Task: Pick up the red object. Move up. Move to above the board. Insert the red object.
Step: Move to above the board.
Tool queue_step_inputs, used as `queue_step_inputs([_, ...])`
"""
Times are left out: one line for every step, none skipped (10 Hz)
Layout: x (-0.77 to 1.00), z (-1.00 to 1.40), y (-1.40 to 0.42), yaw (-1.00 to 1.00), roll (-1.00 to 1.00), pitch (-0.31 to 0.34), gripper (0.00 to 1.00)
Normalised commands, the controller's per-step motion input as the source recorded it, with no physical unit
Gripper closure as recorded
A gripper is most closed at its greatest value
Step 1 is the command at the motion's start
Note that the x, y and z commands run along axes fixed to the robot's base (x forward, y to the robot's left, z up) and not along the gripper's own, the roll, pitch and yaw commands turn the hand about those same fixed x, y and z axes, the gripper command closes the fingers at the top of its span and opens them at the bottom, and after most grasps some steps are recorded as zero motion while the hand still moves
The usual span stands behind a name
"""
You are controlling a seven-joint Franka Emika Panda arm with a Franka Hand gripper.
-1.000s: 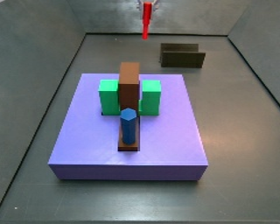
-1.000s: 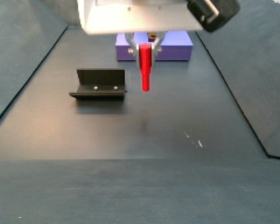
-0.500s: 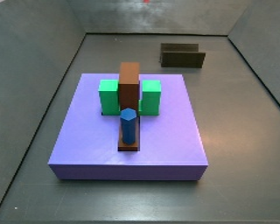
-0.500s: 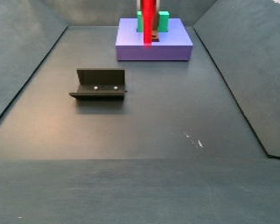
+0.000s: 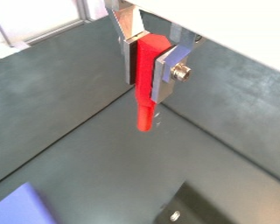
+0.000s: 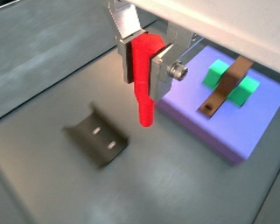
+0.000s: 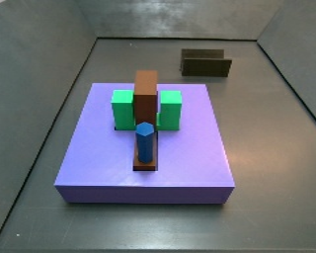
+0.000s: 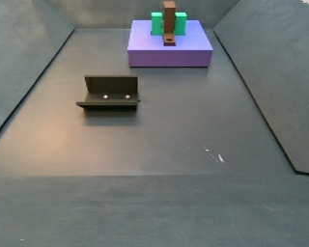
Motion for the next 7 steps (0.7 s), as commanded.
queue_step_inputs([-0.16, 0.18, -1.4, -0.04, -0.03, 0.021, 1.0])
queue_step_inputs([-0.15, 0.19, -1.4, -0.02, -0.01, 0.022, 1.0])
queue_step_inputs([-0.15, 0.19, -1.4, -0.01, 0.0, 0.022, 1.0])
queue_step_inputs([-0.15, 0.19, -1.4, -0.01, -0.02, 0.017, 1.0])
queue_step_inputs([-0.14, 0.21, -1.4, 0.01, 0.01, 0.03, 1.0])
queue_step_inputs([-0.12, 0.22, -1.4, 0.01, 0.0, 0.051, 1.0])
queue_step_inputs([-0.11, 0.24, -1.4, 0.0, 0.01, 0.075, 1.0])
